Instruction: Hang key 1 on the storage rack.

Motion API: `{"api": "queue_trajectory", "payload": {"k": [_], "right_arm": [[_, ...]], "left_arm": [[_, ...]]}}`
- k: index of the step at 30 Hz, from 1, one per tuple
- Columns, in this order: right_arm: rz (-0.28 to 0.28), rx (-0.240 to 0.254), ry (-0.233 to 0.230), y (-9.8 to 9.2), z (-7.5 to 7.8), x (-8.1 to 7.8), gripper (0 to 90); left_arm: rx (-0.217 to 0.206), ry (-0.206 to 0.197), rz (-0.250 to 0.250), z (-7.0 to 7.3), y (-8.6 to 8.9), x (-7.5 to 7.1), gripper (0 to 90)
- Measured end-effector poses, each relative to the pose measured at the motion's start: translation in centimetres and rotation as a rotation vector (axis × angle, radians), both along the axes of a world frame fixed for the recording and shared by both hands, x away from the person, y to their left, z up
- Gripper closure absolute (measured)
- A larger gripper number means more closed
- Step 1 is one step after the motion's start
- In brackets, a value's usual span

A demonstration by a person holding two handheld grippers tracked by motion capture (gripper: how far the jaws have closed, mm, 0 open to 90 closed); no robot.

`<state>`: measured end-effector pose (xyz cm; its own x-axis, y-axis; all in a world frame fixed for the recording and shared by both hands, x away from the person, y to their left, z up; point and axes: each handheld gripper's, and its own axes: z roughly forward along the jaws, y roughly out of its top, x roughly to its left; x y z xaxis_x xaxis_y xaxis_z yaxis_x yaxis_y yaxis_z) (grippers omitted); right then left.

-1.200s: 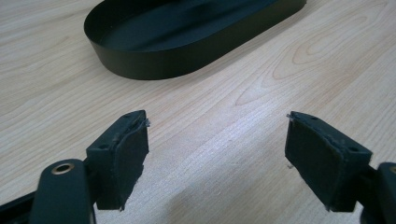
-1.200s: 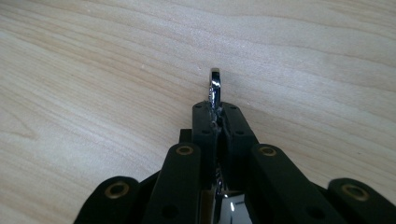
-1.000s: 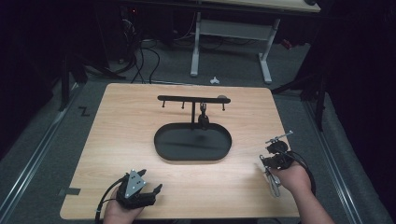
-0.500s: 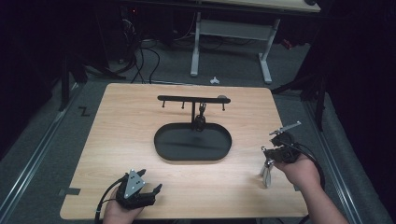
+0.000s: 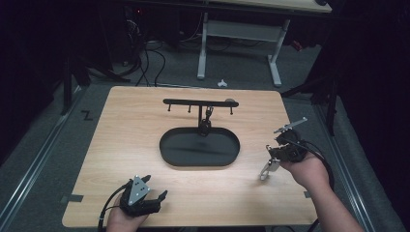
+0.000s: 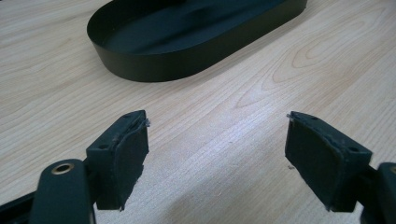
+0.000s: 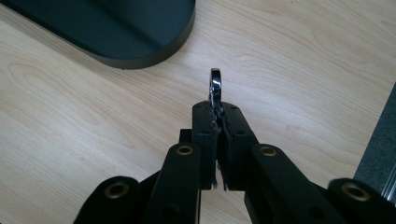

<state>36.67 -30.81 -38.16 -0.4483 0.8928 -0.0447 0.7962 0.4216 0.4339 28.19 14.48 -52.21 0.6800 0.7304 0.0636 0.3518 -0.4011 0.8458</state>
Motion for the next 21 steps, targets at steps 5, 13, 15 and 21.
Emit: {"api": "queue_trajectory", "payload": {"k": [5,13,15,21], "right_arm": [[0.014,0.006,0.007,0.4,0.4,0.2,86.2],[0.040,0.006,0.007,1.4,1.0,0.7,86.2],[0.042,0.007,0.004,1.5,1.2,0.8,86.2],[0.055,0.000,-0.007,2.4,2.0,1.3,86.2]], "left_arm": [[0.002,0.001,-0.002,0.0,0.0,0.0,22.1],[-0.001,0.001,-0.001,0.0,0.0,0.0,22.1],[-0.002,0.001,-0.001,0.0,0.0,0.0,22.1],[-0.001,0.001,-0.003,0.0,0.0,0.1,22.1]]}}
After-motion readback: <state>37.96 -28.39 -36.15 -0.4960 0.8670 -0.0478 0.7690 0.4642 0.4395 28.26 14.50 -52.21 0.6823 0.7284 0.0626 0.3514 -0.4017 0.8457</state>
